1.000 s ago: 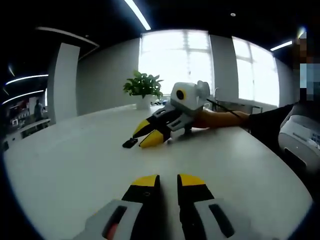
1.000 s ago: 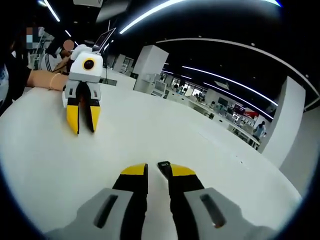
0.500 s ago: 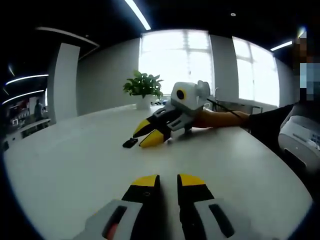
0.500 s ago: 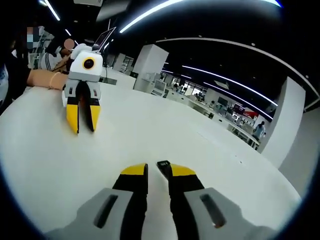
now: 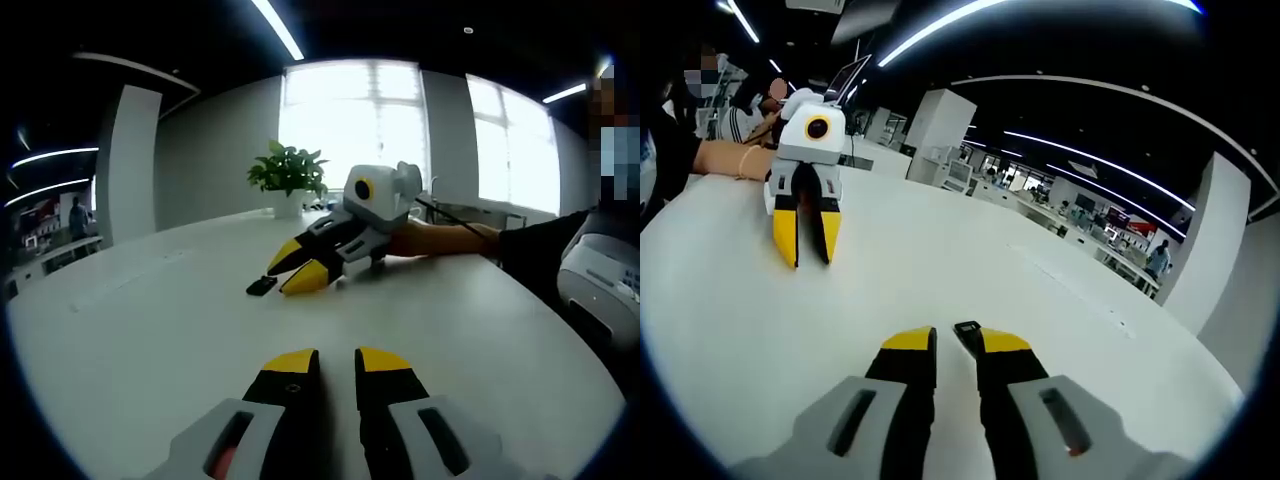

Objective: Snap the two parts of the plastic buckle together until the buckle closes and remains connected.

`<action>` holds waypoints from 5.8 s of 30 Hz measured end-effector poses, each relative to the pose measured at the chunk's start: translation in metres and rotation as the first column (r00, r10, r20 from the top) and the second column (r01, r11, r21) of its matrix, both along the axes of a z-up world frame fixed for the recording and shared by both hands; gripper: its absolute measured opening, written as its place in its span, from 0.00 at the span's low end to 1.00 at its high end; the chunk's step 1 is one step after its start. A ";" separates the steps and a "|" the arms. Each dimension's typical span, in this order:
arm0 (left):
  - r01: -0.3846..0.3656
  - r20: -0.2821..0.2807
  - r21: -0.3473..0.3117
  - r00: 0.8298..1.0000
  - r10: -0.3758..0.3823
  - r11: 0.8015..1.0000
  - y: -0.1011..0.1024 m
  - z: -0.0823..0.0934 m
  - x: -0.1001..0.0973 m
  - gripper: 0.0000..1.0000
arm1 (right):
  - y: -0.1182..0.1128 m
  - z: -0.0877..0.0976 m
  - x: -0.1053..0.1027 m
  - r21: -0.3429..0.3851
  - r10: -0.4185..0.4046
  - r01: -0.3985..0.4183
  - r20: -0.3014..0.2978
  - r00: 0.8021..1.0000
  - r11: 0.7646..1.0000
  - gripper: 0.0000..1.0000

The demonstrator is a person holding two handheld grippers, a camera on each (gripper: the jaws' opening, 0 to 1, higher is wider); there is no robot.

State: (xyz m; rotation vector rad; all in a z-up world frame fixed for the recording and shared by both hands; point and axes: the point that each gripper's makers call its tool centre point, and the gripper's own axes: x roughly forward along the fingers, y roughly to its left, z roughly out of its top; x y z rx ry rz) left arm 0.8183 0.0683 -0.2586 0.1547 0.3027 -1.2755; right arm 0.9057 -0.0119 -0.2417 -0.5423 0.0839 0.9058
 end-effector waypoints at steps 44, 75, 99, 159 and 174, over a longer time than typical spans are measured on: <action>-0.001 0.001 -0.006 1.000 0.001 1.000 0.000 0.002 0.001 0.14 | 0.006 0.001 0.000 0.039 0.011 -0.010 -0.007 1.000 0.999 0.14; -0.115 0.054 0.025 0.992 0.114 0.993 0.014 0.014 0.021 0.14 | -0.012 0.021 0.003 0.050 -0.039 0.038 0.014 0.999 0.998 0.16; -0.306 0.195 0.035 0.936 0.294 0.951 0.044 0.062 0.041 0.14 | -0.026 0.063 -0.002 0.130 -0.083 0.075 0.054 0.995 0.989 0.16; -0.503 0.356 0.141 0.829 0.430 0.853 0.091 0.092 -0.045 0.17 | -0.060 0.092 -0.108 0.225 -0.157 0.167 -0.064 0.986 0.960 0.18; -0.529 0.382 0.143 0.809 0.446 0.836 0.104 0.090 -0.085 0.23 | -0.062 0.092 -0.140 0.273 -0.171 0.176 -0.043 0.984 0.946 0.19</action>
